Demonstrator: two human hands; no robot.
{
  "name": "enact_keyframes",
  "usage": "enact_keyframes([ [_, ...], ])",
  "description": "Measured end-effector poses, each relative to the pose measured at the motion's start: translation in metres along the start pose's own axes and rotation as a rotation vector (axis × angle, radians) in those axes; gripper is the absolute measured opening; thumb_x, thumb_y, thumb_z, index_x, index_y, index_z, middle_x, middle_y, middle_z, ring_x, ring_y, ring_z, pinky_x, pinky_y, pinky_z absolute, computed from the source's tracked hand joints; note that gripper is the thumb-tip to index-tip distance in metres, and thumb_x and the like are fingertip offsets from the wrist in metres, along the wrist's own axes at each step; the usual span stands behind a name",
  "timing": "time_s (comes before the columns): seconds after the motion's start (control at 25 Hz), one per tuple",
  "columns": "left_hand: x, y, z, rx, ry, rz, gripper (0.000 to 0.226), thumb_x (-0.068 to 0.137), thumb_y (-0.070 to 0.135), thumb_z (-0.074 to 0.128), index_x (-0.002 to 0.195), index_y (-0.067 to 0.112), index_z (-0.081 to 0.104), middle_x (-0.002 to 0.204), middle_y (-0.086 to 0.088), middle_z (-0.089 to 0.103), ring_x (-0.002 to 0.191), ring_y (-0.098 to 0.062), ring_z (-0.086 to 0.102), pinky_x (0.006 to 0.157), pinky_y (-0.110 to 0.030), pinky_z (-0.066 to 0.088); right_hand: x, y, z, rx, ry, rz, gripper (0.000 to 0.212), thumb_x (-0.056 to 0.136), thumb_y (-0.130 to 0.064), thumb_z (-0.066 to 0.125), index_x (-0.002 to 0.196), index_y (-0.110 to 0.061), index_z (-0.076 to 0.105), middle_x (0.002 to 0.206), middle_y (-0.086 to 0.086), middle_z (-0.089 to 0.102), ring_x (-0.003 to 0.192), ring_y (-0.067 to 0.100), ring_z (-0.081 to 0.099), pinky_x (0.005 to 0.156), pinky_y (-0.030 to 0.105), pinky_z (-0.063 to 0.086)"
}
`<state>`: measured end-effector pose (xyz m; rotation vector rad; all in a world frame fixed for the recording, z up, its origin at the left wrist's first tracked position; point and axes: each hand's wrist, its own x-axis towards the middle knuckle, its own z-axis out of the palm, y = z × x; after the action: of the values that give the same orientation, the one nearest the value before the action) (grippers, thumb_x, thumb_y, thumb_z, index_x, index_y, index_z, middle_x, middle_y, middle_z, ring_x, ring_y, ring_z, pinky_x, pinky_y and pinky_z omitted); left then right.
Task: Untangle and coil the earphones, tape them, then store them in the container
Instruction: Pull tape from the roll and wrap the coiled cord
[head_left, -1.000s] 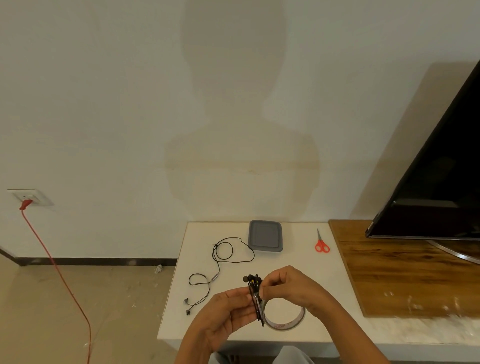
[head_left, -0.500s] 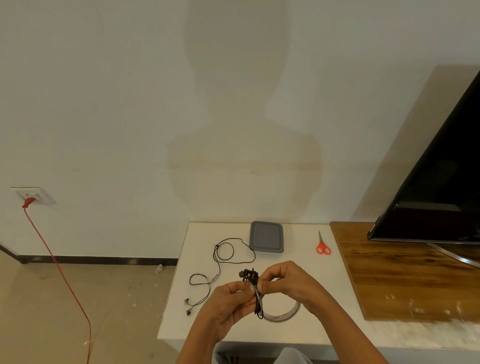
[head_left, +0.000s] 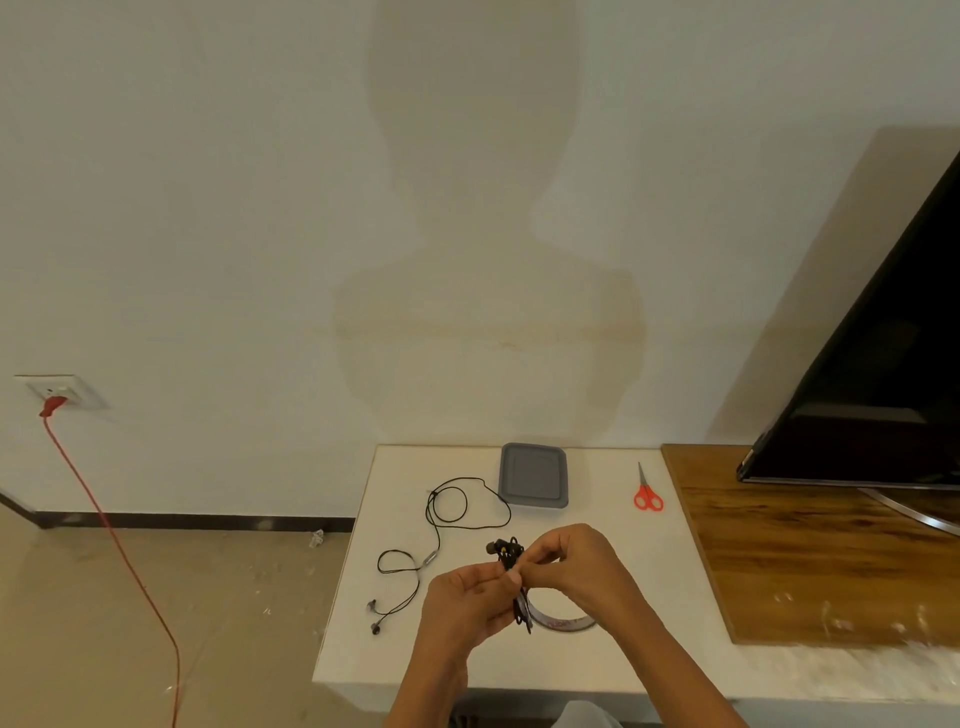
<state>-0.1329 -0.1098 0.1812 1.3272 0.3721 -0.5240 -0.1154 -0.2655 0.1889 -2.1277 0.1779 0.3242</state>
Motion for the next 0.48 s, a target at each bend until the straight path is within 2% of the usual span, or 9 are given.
enact_keyframes([
  [0.16,0.012,-0.004,-0.002,-0.003,-0.002,-0.030,0.022,0.081,0.004,0.072,0.102,0.000,0.068,0.088,-0.015,0.076,0.079,-0.025,0.074,0.066,-0.024,0.058,0.005,0.005,0.005,-0.051,0.061,0.038,0.014,0.075,-0.031,0.076,0.066,-0.036,0.066,0.073,-0.019,0.060,0.070,0.004,0.058,0.065,0.014,0.044],
  [0.28,0.024,-0.006,-0.005,-0.004,-0.024,-0.059,0.023,0.080,0.005,0.072,0.103,0.000,0.068,0.090,-0.015,0.076,0.082,-0.025,0.074,0.071,-0.027,0.058,0.010,0.011,0.009,-0.041,0.080,0.066,0.011,0.074,-0.034,0.077,0.073,-0.034,0.066,0.076,-0.016,0.062,0.073,0.008,0.061,0.068,0.020,0.051],
  [0.36,0.035,-0.010,-0.007,0.001,-0.056,-0.073,0.024,0.080,0.006,0.073,0.103,-0.001,0.068,0.091,-0.015,0.075,0.083,-0.024,0.073,0.073,-0.027,0.058,0.014,0.016,0.010,-0.034,0.155,0.052,0.029,0.068,-0.037,0.081,0.086,-0.030,0.058,0.083,-0.013,0.063,0.076,0.011,0.062,0.065,0.025,0.053],
  [0.44,0.046,-0.012,-0.008,0.028,-0.086,-0.067,0.022,0.082,0.007,0.072,0.103,-0.001,0.069,0.093,-0.016,0.075,0.086,-0.024,0.073,0.077,-0.027,0.057,0.021,0.023,0.008,-0.003,0.191,0.055,0.051,0.063,-0.038,0.084,0.095,-0.023,0.048,0.085,-0.008,0.064,0.073,0.010,0.060,0.056,0.019,0.045],
  [0.48,0.053,-0.012,-0.009,0.047,-0.103,-0.057,0.021,0.083,0.007,0.070,0.103,-0.001,0.069,0.095,-0.016,0.075,0.089,-0.025,0.072,0.080,-0.028,0.057,0.025,0.027,0.008,0.023,0.188,0.043,0.049,0.064,-0.037,0.084,0.093,-0.021,0.048,0.083,-0.006,0.064,0.070,0.009,0.058,0.055,0.017,0.044],
])
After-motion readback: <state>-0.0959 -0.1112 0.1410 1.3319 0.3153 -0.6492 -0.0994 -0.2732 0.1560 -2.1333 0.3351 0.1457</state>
